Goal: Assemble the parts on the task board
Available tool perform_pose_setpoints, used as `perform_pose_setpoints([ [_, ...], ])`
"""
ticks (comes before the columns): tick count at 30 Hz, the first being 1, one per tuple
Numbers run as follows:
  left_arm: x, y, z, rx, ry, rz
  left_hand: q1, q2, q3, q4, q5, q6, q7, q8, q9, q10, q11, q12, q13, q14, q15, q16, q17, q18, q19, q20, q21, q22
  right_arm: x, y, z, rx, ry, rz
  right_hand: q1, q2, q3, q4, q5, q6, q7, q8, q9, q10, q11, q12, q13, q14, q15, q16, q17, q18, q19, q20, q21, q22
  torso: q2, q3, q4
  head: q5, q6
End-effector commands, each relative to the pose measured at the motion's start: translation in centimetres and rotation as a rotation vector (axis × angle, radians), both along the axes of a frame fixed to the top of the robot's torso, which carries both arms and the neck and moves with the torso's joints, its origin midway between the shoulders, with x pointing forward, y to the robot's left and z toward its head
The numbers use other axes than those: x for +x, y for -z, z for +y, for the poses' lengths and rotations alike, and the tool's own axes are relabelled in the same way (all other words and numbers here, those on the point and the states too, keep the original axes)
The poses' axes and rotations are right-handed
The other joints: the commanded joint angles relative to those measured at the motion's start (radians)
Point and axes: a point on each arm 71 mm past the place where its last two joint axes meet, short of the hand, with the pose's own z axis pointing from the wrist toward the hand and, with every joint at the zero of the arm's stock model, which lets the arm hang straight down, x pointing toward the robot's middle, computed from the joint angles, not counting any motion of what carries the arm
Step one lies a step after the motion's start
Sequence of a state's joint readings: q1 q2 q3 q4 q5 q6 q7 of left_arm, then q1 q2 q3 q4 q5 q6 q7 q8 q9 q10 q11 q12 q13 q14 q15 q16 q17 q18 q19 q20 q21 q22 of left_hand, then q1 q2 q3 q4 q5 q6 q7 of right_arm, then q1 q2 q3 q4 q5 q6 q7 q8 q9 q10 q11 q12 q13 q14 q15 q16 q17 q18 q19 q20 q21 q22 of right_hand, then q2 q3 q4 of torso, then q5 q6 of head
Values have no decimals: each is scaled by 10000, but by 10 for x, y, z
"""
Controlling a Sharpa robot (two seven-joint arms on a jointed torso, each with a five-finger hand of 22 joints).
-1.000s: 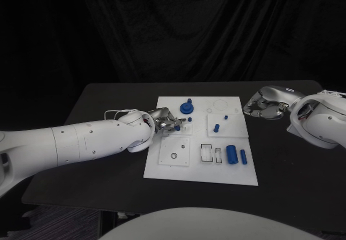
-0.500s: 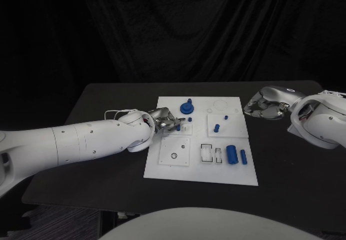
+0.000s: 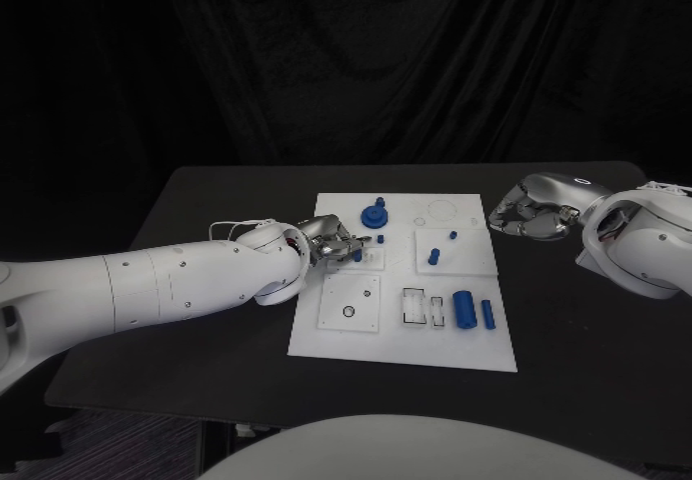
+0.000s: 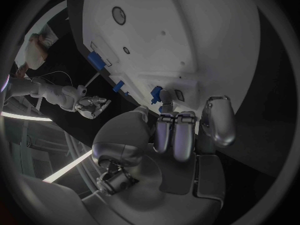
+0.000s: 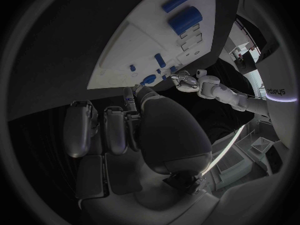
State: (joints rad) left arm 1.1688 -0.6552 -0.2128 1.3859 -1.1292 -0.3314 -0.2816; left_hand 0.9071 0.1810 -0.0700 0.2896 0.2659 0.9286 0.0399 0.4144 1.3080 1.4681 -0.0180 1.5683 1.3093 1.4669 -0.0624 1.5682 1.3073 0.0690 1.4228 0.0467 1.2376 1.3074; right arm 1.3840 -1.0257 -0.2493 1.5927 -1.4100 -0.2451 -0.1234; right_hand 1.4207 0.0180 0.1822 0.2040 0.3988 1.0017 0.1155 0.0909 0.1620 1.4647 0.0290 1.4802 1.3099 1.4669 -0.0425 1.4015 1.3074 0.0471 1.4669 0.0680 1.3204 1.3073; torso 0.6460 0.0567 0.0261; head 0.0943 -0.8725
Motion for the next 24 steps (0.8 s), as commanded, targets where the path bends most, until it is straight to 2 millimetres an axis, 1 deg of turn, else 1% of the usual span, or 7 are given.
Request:
perform_pose_setpoints([
  [1,-2,-5,-2,-459,76,-521,273,-76,-99,12,140,-54,-16,86,223,1027,-72,25,2615,1039,-86,26,2634,31,55,-47,135,1686,-1,2,-2,-78,158,84,7,-63,61,10,59,73,-11,-10,10,54,17,-53,1190,534,4,-45,341,125,84,-31,-32,1746,5,-3,-1,19,-2],
  [4,-4,-8,-2,-572,36,-643,492,-107,-154,21,324,20,-57,149,207,1027,-103,25,2615,1039,-114,26,2634,11,117,-70,242,1714,-1,2,-3,-80,184,78,7,-63,61,10,59,73,-11,-10,10,54,17,-53,1190,534,4,-45,341,125,84,-31,-32,1746,4,1,0,20,-2],
  [7,-4,-15,-1,-676,34,-838,1440,-286,7,-18,892,-3,-131,169,178,1027,-176,25,2615,1039,-184,26,2634,-8,185,-136,346,1739,-1,2,-4,-74,196,63,7,-63,61,10,59,73,-11,-10,10,54,17,-53,1190,534,4,-45,341,125,84,-31,-32,1746,3,0,6,15,-2],
  [11,1,-37,0,-763,216,-1379,2587,-662,357,-155,973,-89,-173,134,147,1027,-221,25,2615,1039,-222,26,2634,-18,214,-179,397,1750,0,1,-4,-73,222,48,7,-63,61,10,59,73,-11,-10,10,54,17,-53,1190,534,4,-45,341,125,84,-31,-32,1746,-5,1,10,-15,-2],
  [19,17,-79,7,-194,619,-1610,4032,-1226,1148,-321,1341,-322,-143,-234,-112,1027,-213,25,2615,1039,-231,26,2634,-51,284,-202,544,1791,0,1,-5,-79,245,38,7,-63,61,10,59,73,-11,-10,10,54,17,-53,1190,534,4,-45,341,125,84,-31,-32,1746,-33,4,5,-20,-2],
  [21,21,-86,11,136,649,-1456,4335,-1305,1378,-406,1267,-356,-121,-393,-245,1027,-195,25,2615,1039,-220,26,2634,-56,295,-201,572,1799,0,1,-5,-81,252,36,-1,-73,71,7,58,81,-14,-9,11,57,13,-51,1194,535,0,-47,342,128,83,-33,-46,1742,-41,16,-11,-12,-2],
  [24,26,-91,16,401,617,-1390,4574,-1460,1757,-330,765,-265,-61,-763,-670,1027,-154,25,2615,1039,-183,26,2634,-63,295,-158,580,1801,1,1,-5,-86,261,36,-1,-73,71,7,58,81,-14,-9,11,57,13,-51,1194,535,0,-47,342,128,83,-33,-46,1742,-39,18,-8,-5,-2],
])
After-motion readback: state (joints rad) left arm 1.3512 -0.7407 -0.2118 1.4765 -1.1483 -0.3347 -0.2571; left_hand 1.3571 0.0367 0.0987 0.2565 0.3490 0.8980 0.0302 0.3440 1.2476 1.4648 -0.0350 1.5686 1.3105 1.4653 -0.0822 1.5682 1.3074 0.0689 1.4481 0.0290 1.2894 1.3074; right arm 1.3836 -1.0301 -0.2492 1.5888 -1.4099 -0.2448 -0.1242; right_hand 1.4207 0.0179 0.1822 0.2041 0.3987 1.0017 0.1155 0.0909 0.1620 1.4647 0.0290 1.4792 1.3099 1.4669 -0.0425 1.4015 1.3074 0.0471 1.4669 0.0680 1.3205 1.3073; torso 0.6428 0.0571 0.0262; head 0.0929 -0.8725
